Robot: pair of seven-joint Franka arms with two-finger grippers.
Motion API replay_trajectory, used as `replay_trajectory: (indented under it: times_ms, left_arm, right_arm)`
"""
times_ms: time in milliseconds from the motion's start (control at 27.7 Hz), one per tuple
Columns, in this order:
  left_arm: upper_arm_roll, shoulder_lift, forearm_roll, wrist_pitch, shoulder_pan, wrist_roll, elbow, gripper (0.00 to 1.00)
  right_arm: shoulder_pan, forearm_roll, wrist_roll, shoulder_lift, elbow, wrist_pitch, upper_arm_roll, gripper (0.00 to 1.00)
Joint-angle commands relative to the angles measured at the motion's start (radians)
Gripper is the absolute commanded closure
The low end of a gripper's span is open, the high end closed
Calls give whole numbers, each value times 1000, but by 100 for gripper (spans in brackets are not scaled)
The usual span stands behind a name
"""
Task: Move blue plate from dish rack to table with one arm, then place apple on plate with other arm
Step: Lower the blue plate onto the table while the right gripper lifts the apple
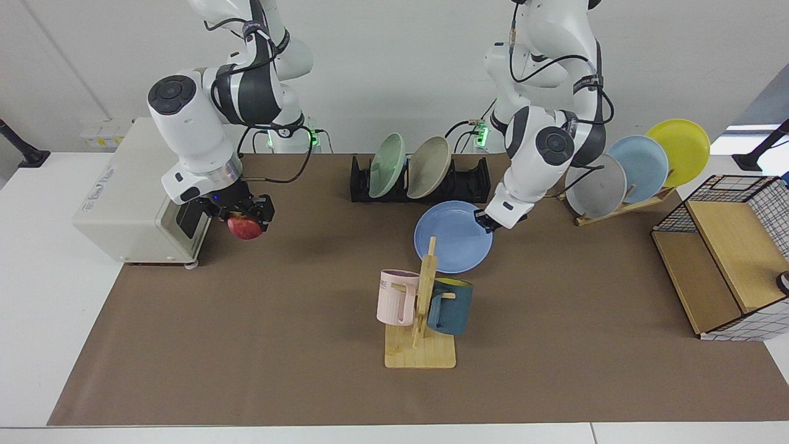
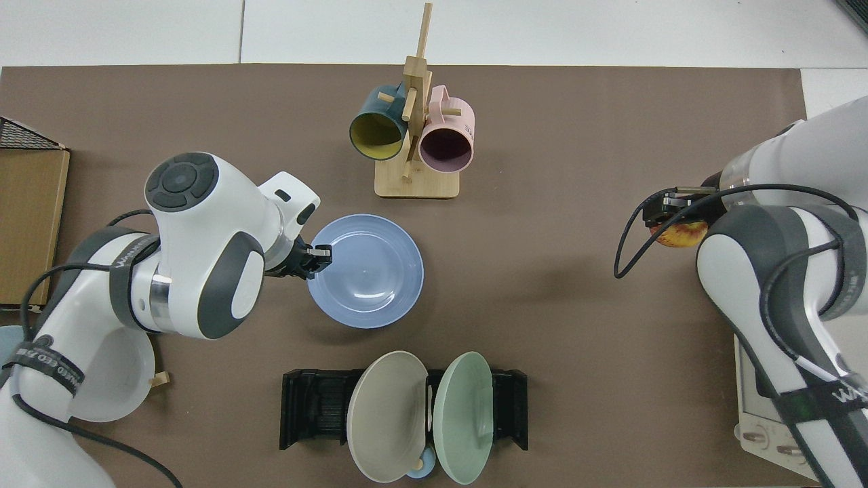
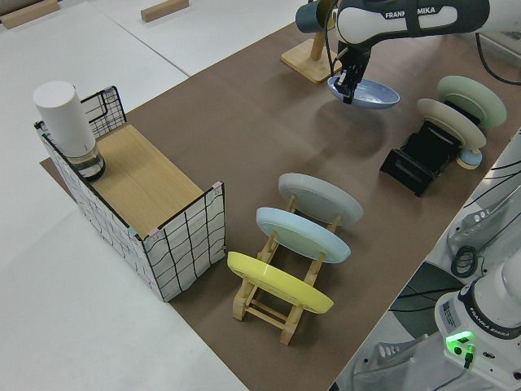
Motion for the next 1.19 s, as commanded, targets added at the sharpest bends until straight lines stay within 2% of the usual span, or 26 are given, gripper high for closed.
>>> replay_trajectory:
  times_ms: [0, 217, 722, 1156]
  left_arm:
    - [-15, -28, -55, 109, -9, -1, -79, 100]
    - [-58, -34, -88, 197, -9, 0, -133, 100]
    - [-102, -28, -123, 312, -11, -1, -203, 100]
    - [-122, -34, -172, 352, -22, 0, -239, 100]
  right_arm:
    - [-2, 10, 14, -19, -17, 8, 7, 100]
    - [15, 31, 51, -19, -17, 8, 8, 100]
    - [175, 37, 285, -23, -5, 15, 7, 100]
    - [189, 54, 270, -41, -29, 16, 8, 100]
